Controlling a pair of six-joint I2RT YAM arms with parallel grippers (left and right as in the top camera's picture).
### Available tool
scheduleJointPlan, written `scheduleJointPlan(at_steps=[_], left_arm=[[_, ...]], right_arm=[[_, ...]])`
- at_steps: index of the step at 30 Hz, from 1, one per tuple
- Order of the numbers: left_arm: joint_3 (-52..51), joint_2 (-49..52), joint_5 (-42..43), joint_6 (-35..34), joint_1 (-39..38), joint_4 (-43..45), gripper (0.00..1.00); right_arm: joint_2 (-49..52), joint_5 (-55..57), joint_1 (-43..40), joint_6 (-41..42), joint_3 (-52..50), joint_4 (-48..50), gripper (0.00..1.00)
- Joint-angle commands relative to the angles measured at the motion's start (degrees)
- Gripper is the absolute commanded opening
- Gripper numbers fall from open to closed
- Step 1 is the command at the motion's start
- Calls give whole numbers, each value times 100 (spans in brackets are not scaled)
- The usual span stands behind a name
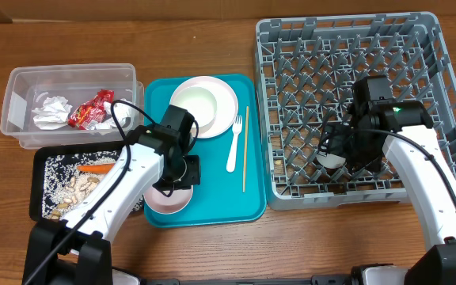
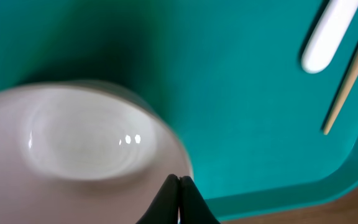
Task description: Sort waste into correct bins and load items into the dishwasher
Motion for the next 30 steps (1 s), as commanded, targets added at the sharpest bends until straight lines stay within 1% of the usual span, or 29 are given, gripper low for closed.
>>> scheduleJointPlan(at_steps=[1,5,12,16,17,20,24,25,28,30], left_arm=[[-310,-79,-92,-328,-118,210,4],[-507,-79,-31,-385,-122,439,5],[-525,-79,-26,-361,-120,490,4],[-525,-79,461,-92,-120,680,5],[-525,-79,660,0,-120,776,6],[-525,-79,1032,55,-120,1016,14],[-525,-79,1322,55,-120,1246,17],[-525,-79,1320,55,-120,1263,15],[-485,-79,1322,83,-103,1263,4],[-358,-83,1320,129,-90,1152,4]], right_arm=[[17,-4,28,11,-46,20,89],[17,-4,28,13,-46,17,89],[17,-4,28,11,-46,20,89],[17,-4,28,11,-46,22,89],[17,-4,28,11,-46,22,89],[17,-4,28,11,-46,20,89],[17,-4,28,11,-46,17,89],[17,-4,28,11,-46,17,89],[17,-4,28,11,-46,20,89],[17,-4,28,13,-46,22,89]])
